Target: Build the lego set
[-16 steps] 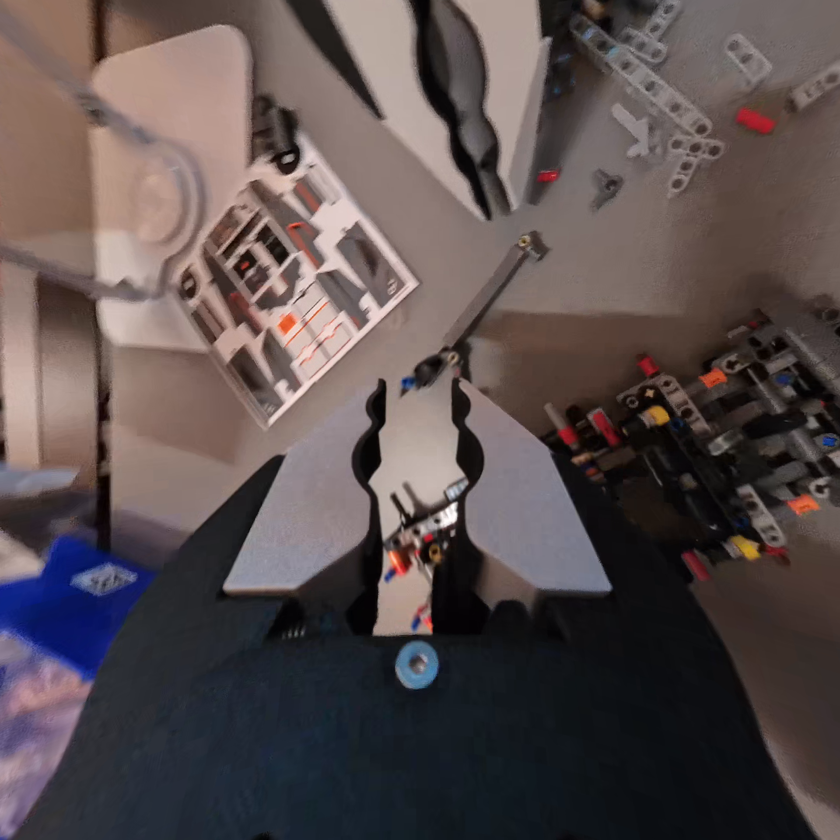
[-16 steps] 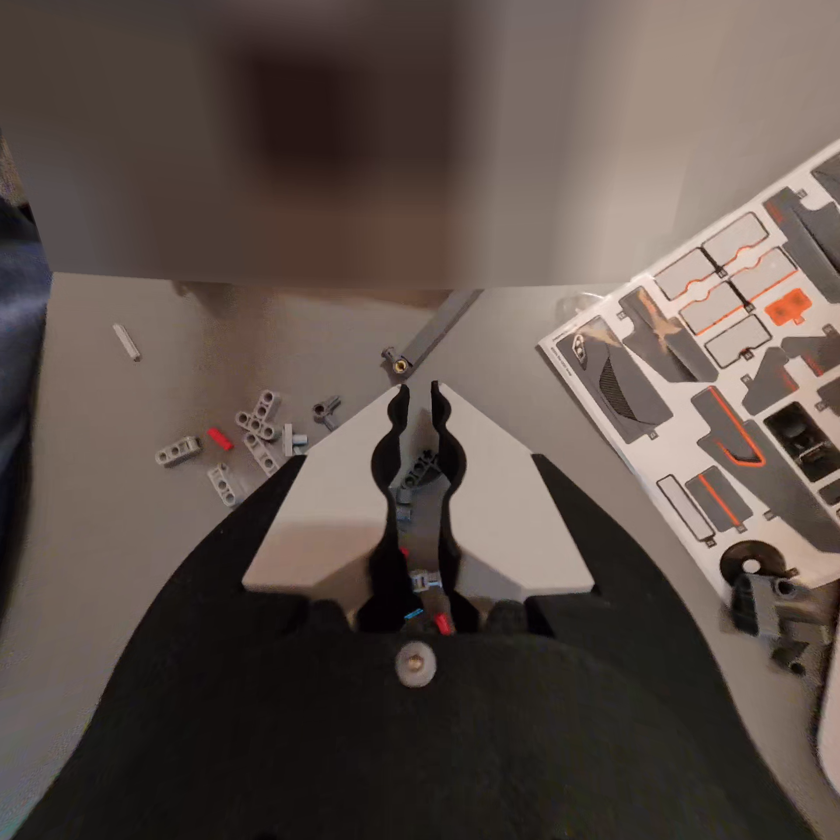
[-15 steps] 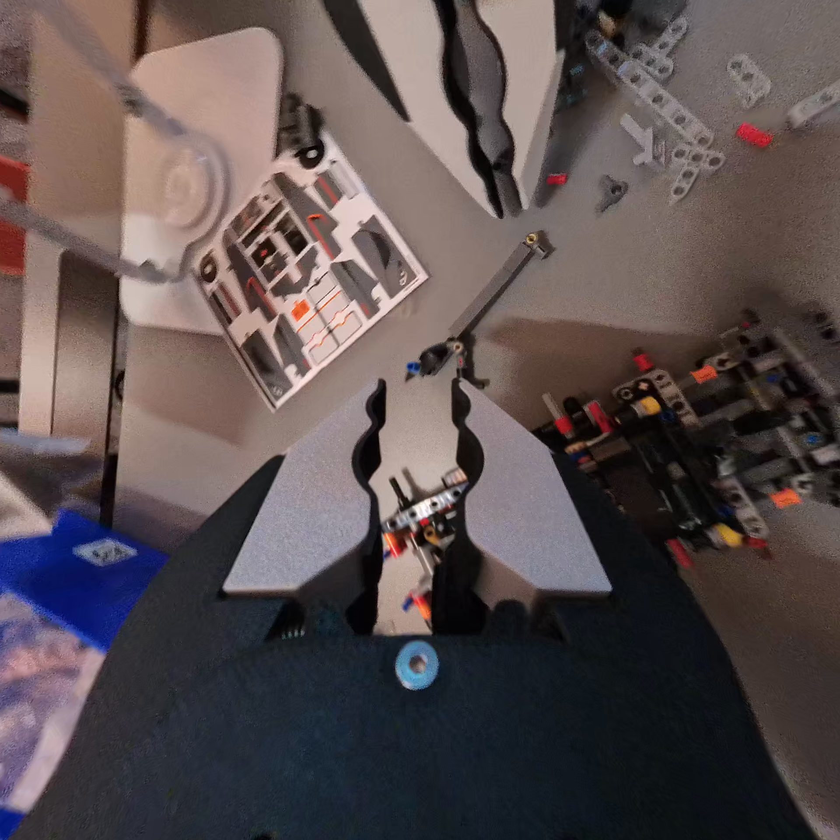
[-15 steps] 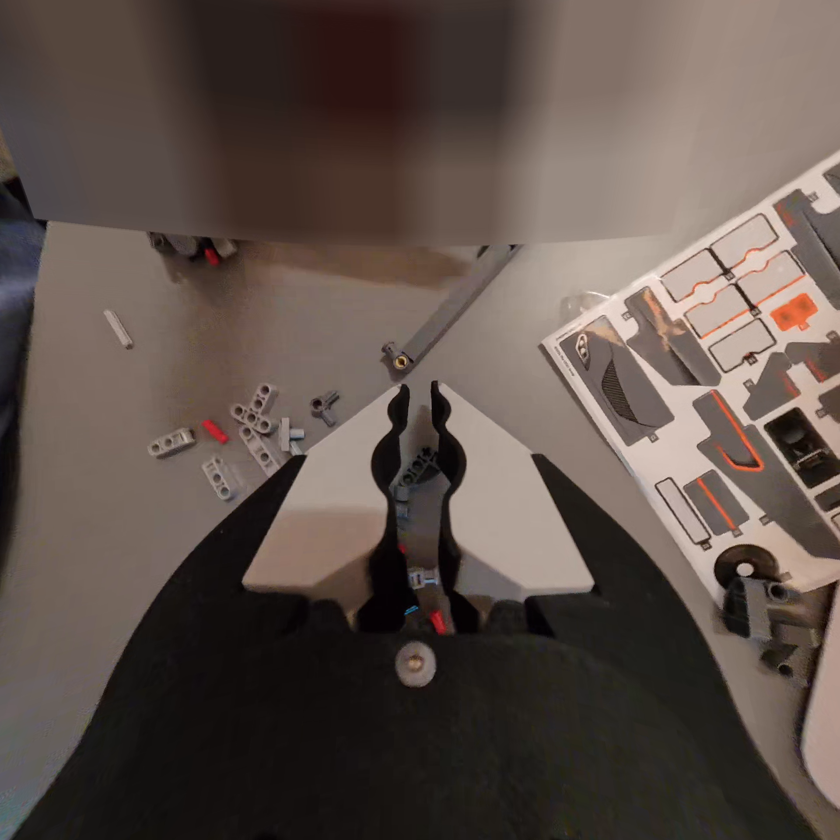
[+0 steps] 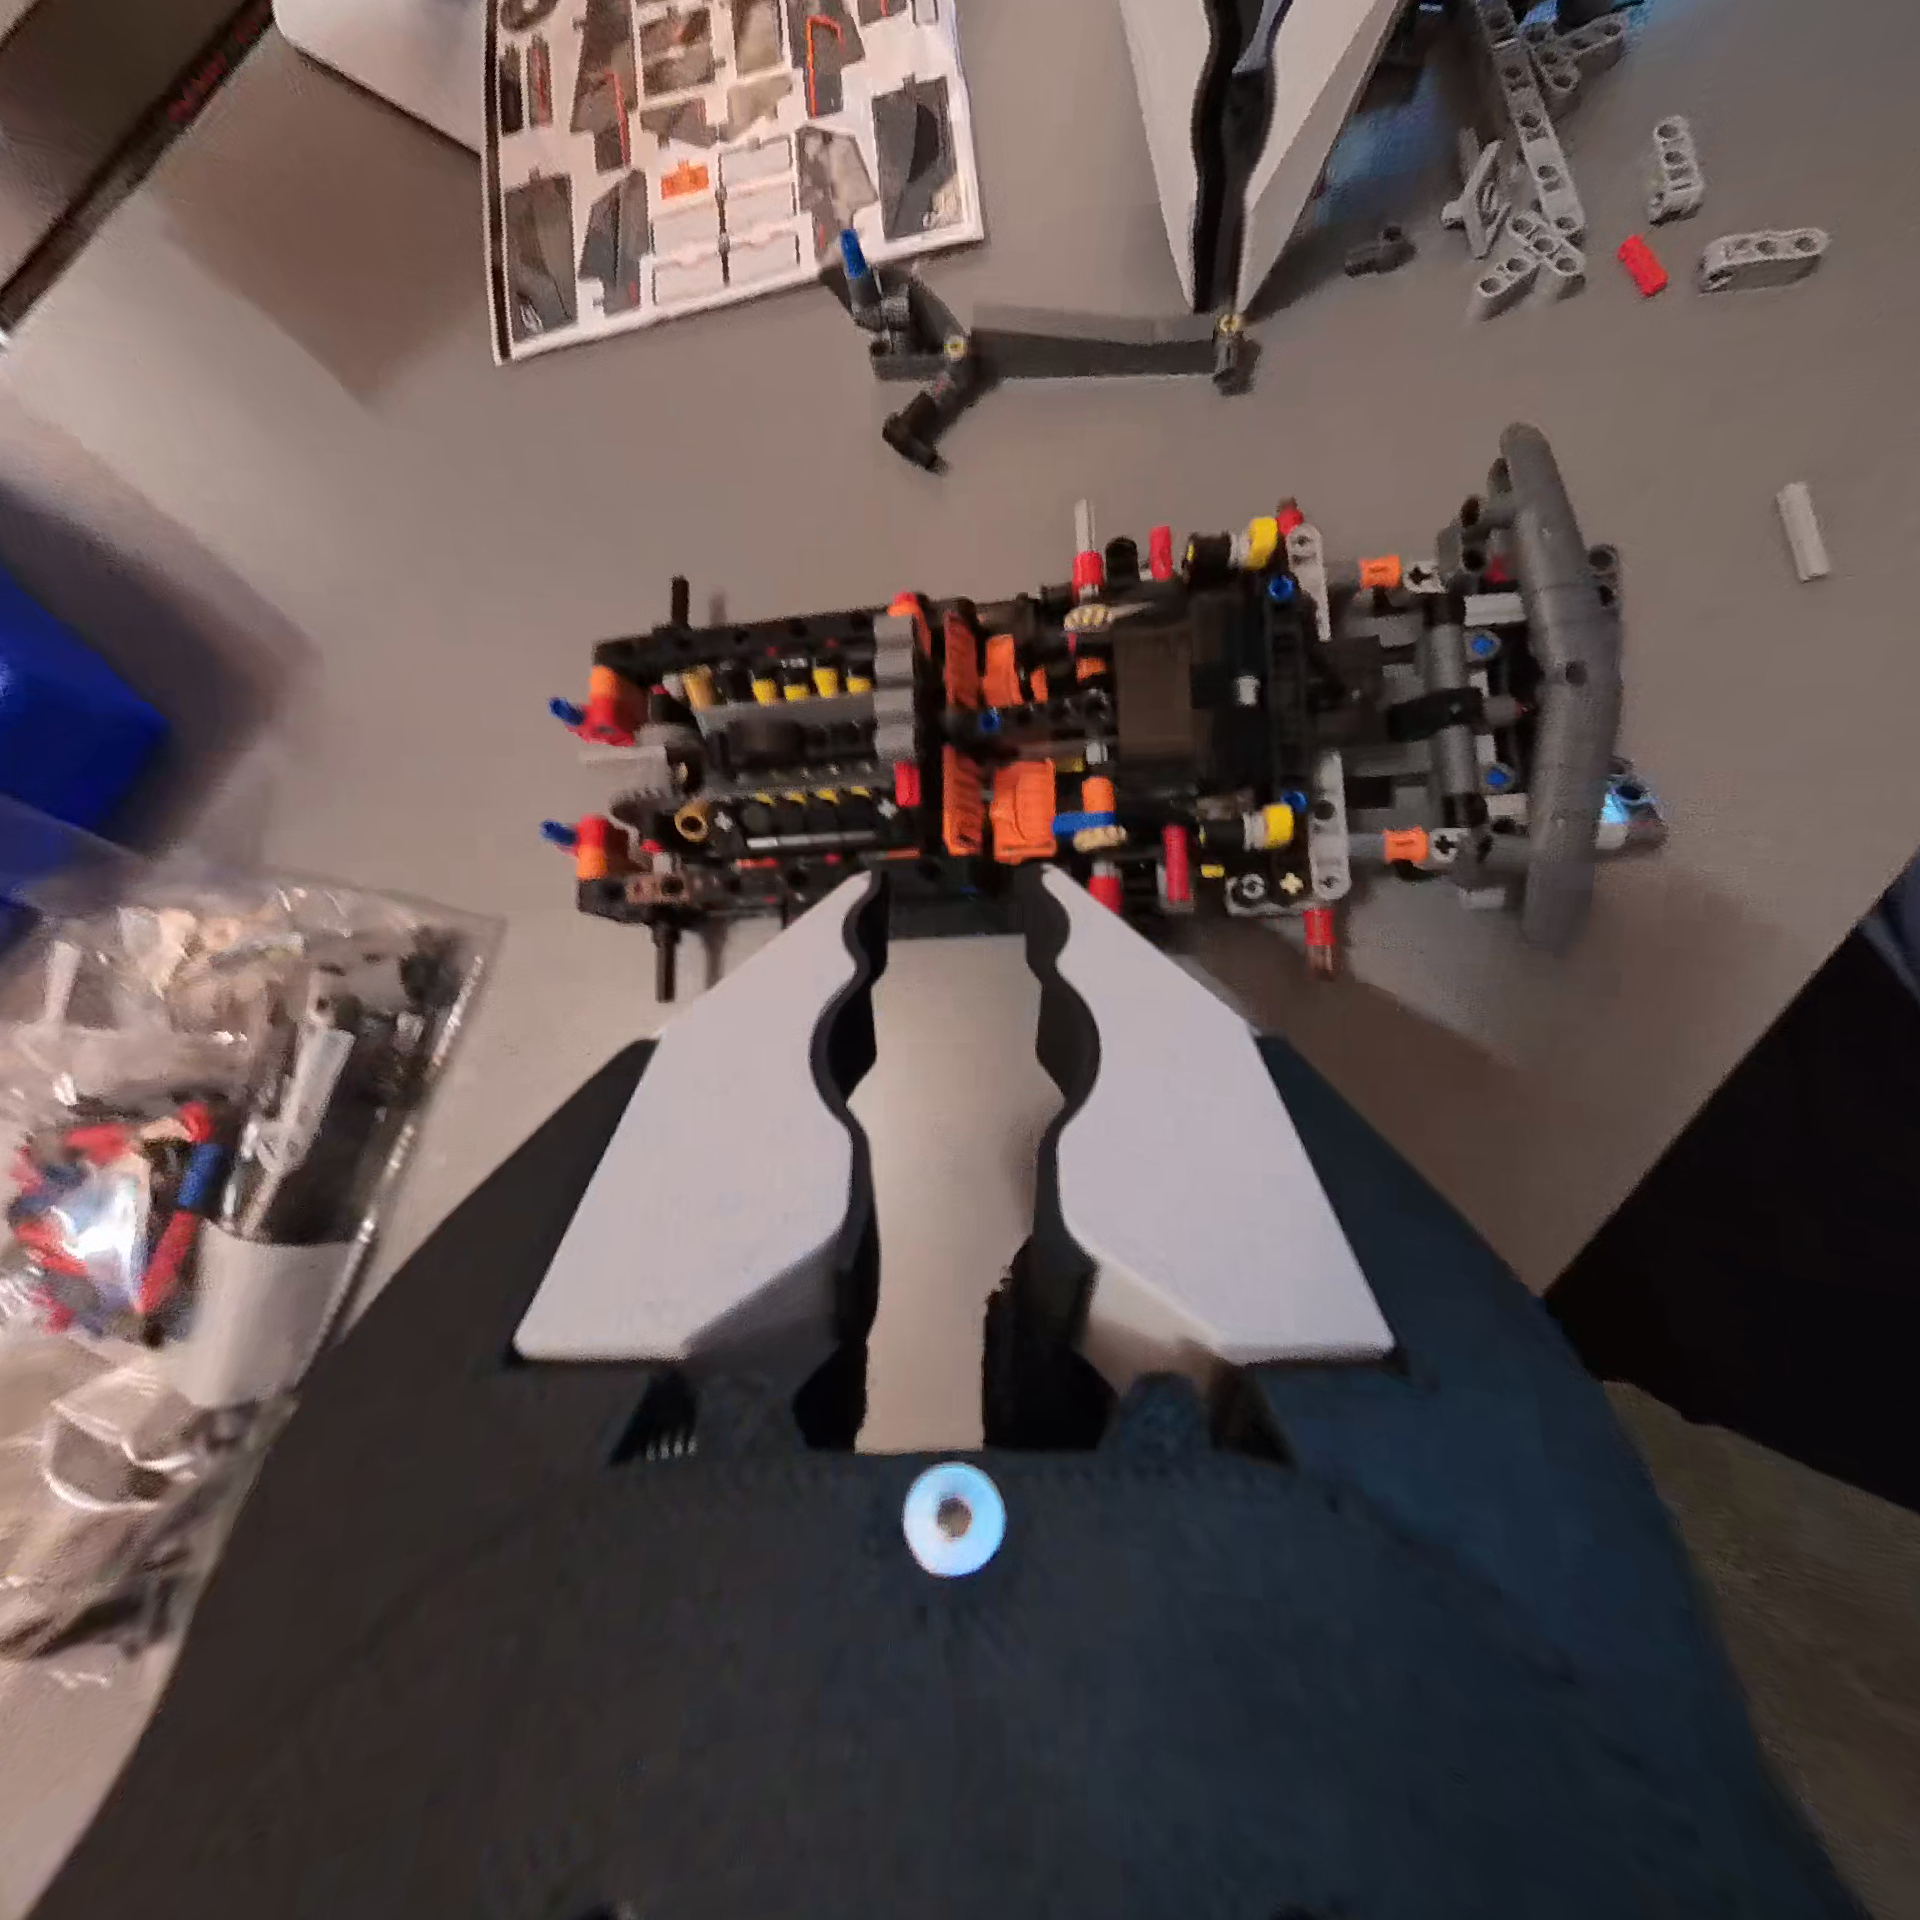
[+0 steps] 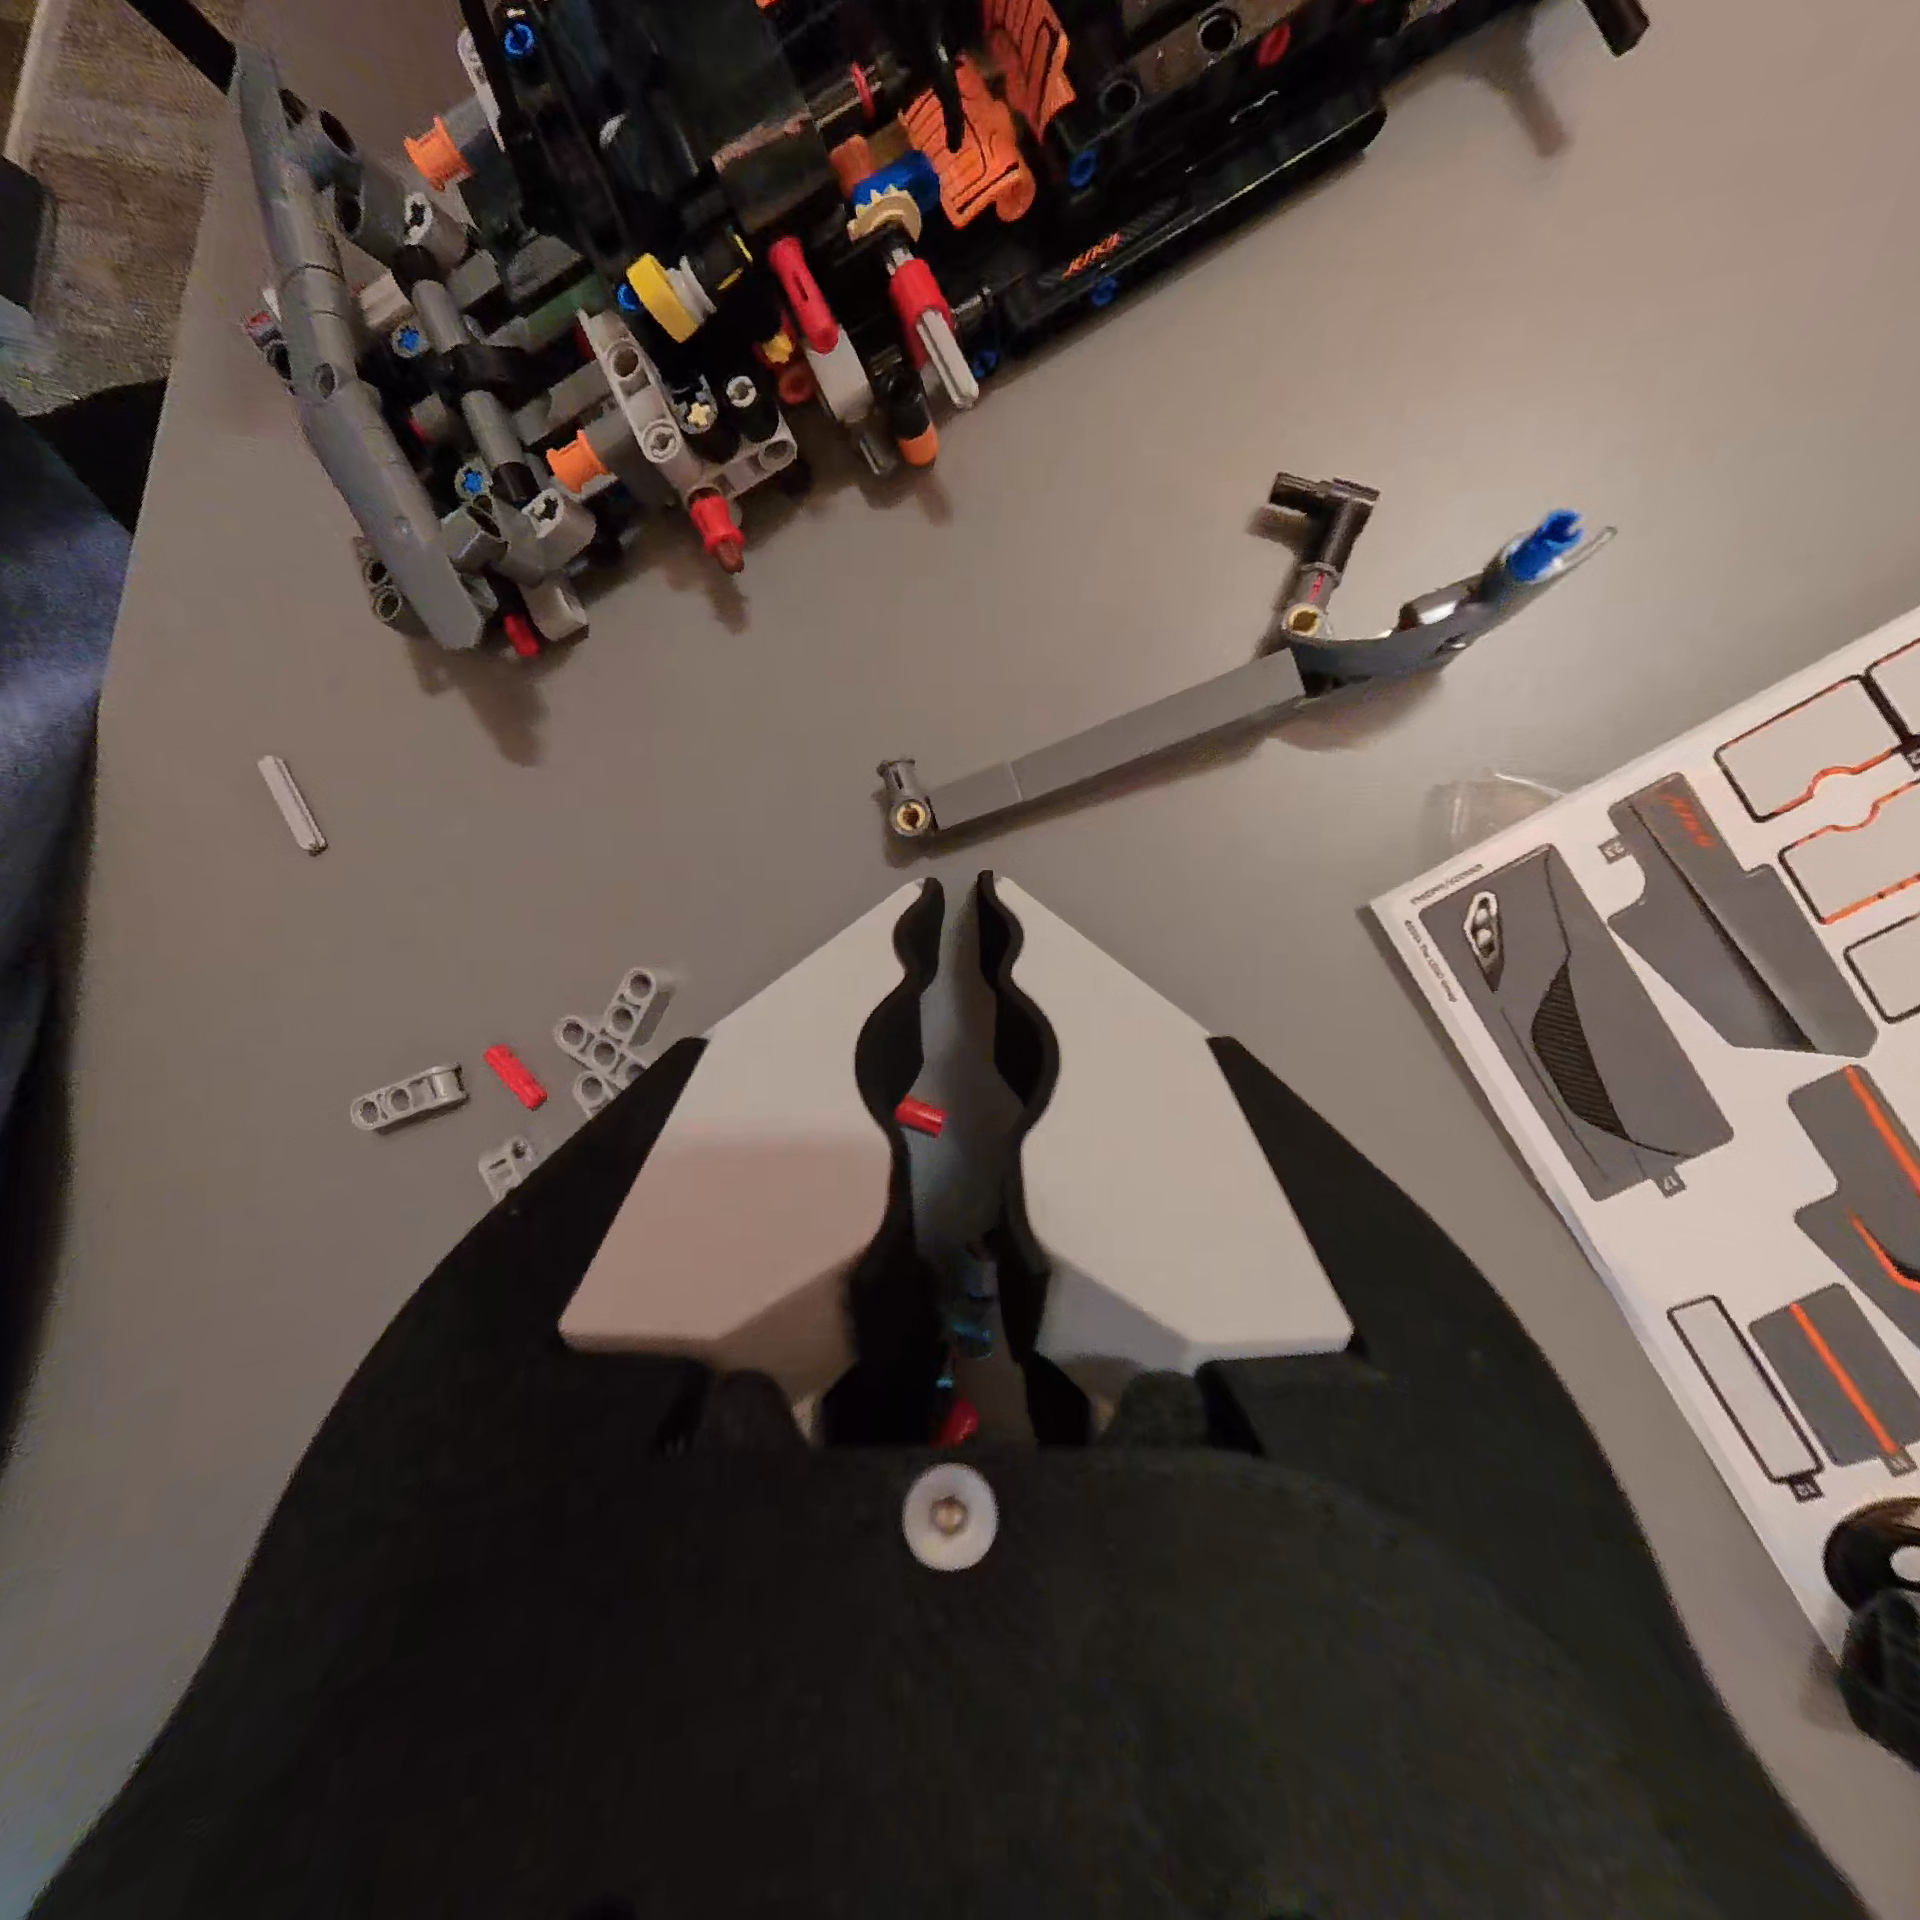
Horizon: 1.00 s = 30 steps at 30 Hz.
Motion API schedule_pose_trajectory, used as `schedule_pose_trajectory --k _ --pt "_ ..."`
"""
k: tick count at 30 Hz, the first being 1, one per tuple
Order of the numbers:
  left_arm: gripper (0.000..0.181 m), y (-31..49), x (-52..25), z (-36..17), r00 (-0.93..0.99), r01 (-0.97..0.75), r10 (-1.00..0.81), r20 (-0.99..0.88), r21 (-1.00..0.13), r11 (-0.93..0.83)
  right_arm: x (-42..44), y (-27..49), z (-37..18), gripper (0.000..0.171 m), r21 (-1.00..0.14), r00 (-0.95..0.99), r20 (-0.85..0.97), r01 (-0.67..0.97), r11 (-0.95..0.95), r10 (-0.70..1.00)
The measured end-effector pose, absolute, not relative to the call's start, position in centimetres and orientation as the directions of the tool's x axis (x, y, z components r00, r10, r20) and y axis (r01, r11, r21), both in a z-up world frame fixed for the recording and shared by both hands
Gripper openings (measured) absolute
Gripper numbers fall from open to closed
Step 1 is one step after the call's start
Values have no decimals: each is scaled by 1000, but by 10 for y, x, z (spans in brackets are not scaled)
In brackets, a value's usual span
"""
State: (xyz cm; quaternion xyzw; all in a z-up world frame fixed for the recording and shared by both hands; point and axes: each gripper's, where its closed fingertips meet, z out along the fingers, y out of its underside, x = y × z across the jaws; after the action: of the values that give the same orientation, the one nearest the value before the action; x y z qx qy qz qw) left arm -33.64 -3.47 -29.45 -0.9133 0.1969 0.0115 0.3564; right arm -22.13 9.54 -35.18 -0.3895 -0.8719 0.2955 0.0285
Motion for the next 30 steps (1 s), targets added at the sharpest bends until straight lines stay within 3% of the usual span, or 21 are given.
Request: schedule_pose_trajectory --k 12,30 --pt "25 -63 -334 -320 949 -267 -308 -65 -682 -681 -219 94 -352 9 -531 -677 -163 673 514 718" --pt "25 -66 -327 -344 944 -263 -328 -27 -662 -702 -216 88 -352 24 -539 -708 -84 624 566 701"
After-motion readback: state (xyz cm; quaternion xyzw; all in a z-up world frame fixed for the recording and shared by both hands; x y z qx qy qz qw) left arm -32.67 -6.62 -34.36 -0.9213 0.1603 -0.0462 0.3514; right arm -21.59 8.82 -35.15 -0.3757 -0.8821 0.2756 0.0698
